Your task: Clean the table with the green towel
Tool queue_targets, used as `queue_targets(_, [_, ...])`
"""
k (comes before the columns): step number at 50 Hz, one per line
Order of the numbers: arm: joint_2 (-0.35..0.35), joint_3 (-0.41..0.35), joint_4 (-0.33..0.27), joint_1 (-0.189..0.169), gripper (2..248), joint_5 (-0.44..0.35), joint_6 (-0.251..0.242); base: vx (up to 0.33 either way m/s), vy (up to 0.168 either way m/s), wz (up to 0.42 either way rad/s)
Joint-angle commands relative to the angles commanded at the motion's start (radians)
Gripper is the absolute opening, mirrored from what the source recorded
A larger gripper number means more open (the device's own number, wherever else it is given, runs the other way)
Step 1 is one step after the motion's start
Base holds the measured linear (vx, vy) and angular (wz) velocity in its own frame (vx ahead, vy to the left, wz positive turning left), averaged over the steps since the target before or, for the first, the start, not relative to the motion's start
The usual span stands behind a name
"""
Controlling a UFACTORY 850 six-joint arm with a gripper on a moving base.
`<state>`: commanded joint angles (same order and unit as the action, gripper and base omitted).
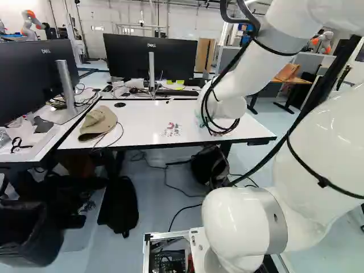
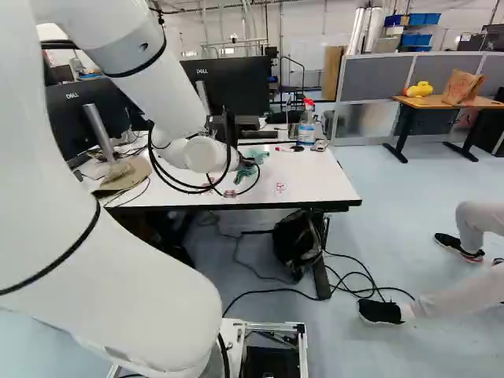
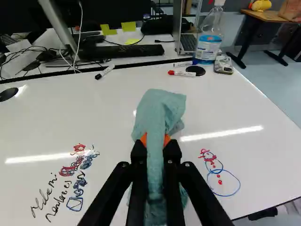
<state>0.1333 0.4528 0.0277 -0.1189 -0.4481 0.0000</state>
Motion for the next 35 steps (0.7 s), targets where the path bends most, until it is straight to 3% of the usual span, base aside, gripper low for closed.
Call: queue_targets(35, [-0.025,0.023,0.000,-0.126,42,0.000,0.000,0.000,0.000,0.000])
